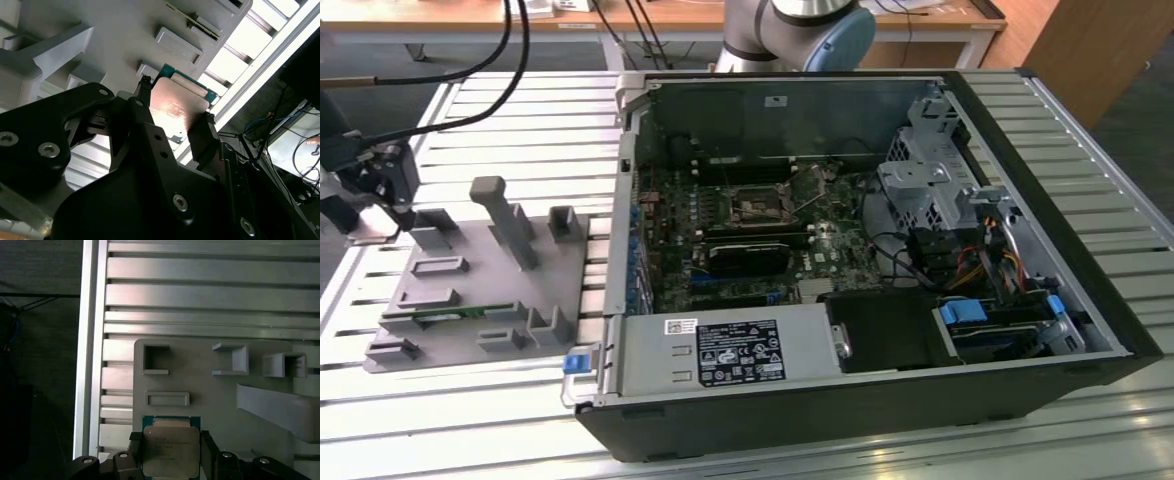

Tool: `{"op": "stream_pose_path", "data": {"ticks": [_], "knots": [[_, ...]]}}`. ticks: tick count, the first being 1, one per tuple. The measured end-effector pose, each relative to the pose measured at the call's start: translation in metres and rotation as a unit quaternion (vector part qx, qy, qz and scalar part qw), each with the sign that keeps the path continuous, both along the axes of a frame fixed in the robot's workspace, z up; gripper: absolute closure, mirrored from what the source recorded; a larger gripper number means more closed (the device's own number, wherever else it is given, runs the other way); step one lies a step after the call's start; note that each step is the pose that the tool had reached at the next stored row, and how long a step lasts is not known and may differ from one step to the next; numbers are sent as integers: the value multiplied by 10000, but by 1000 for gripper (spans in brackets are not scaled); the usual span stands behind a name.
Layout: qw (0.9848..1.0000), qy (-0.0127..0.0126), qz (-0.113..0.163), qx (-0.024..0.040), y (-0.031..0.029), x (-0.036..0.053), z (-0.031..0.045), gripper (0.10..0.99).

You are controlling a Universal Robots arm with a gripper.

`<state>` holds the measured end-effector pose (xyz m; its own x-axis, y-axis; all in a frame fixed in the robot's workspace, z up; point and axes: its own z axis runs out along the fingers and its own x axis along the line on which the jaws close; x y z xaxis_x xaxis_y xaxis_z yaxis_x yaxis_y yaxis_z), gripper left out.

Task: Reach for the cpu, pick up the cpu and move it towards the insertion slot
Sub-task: 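Pick up the cpu and move it towards the insertion slot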

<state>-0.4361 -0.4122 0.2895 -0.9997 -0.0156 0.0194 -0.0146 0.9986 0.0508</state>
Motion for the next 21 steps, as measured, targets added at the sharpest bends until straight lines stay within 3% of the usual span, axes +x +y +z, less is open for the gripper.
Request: {"op": "stream_pose_path", "data": {"ticks": [21], "knots": [[10000,0,0,0,8,0,495,545]]}}
